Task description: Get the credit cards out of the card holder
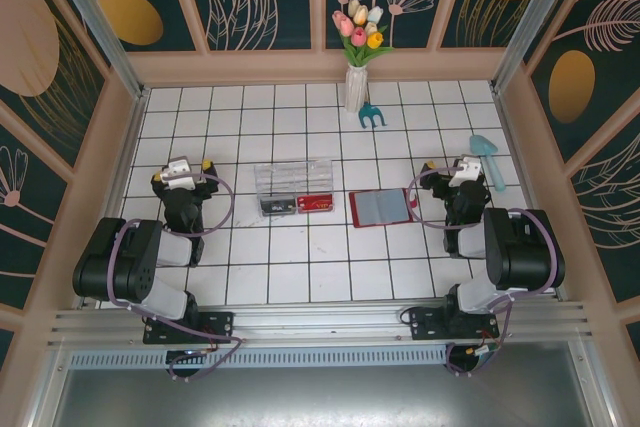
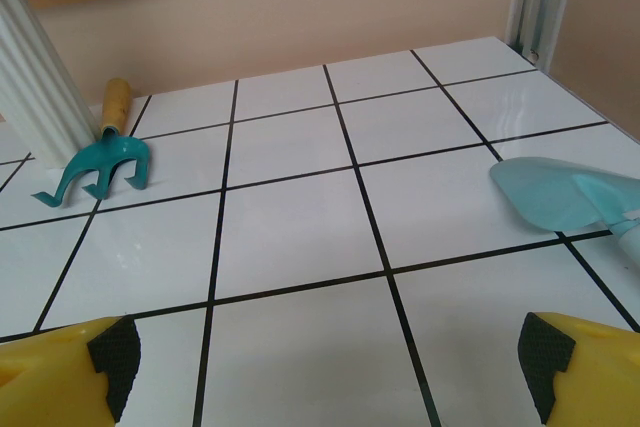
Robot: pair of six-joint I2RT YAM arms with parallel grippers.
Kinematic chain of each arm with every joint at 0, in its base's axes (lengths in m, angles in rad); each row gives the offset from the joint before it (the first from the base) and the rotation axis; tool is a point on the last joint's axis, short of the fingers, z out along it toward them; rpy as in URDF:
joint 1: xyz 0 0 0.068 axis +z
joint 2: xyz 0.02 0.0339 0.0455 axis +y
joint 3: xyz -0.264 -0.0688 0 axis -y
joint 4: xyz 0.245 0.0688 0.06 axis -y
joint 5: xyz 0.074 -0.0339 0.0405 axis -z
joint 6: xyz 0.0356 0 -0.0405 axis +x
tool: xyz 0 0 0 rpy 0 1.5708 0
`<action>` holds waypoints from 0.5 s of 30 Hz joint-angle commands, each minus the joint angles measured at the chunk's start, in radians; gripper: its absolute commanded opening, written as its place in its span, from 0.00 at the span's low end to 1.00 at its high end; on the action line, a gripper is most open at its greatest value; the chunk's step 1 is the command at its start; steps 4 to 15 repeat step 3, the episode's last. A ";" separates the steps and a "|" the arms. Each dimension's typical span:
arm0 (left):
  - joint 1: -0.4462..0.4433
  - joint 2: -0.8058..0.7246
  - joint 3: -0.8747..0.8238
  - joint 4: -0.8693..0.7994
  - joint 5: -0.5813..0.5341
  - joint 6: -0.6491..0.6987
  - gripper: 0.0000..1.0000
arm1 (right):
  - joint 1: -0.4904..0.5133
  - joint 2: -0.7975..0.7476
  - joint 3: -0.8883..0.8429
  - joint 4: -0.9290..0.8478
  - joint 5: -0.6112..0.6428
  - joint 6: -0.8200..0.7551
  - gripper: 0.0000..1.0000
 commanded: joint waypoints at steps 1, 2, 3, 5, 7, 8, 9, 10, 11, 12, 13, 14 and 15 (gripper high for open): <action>0.007 0.002 -0.003 0.052 0.013 -0.007 0.99 | 0.002 0.002 0.005 0.052 -0.024 -0.011 0.99; 0.007 0.002 -0.005 0.056 0.013 -0.006 0.99 | 0.003 0.003 0.005 0.051 -0.025 -0.012 0.99; 0.007 0.002 -0.006 0.058 0.013 -0.005 0.99 | 0.002 0.001 0.005 0.051 -0.024 -0.012 0.99; 0.007 0.002 -0.006 0.058 0.013 -0.005 0.99 | 0.002 0.001 0.005 0.051 -0.024 -0.012 0.99; 0.007 0.002 -0.006 0.058 0.013 -0.005 0.99 | 0.002 0.001 0.005 0.051 -0.024 -0.012 0.99; 0.007 0.002 -0.006 0.058 0.013 -0.005 0.99 | 0.002 0.001 0.005 0.051 -0.024 -0.012 0.99; 0.007 0.002 -0.006 0.058 0.013 -0.005 0.99 | 0.002 0.001 0.005 0.051 -0.024 -0.012 0.99; 0.007 0.002 -0.006 0.058 0.013 -0.005 0.99 | 0.002 0.001 0.005 0.051 -0.024 -0.012 0.99; 0.007 0.002 -0.006 0.058 0.013 -0.005 0.99 | 0.002 0.001 0.005 0.051 -0.024 -0.012 0.99; 0.007 0.002 -0.006 0.058 0.013 -0.005 0.99 | 0.002 0.001 0.005 0.051 -0.024 -0.012 0.99; 0.007 0.002 -0.006 0.058 0.013 -0.005 0.99 | 0.002 0.001 0.005 0.051 -0.024 -0.012 0.99; 0.007 0.002 -0.006 0.058 0.013 -0.005 0.99 | 0.002 0.001 0.005 0.051 -0.024 -0.012 0.99; 0.007 0.002 -0.006 0.058 0.013 -0.005 0.99 | 0.002 0.001 0.005 0.051 -0.024 -0.012 0.99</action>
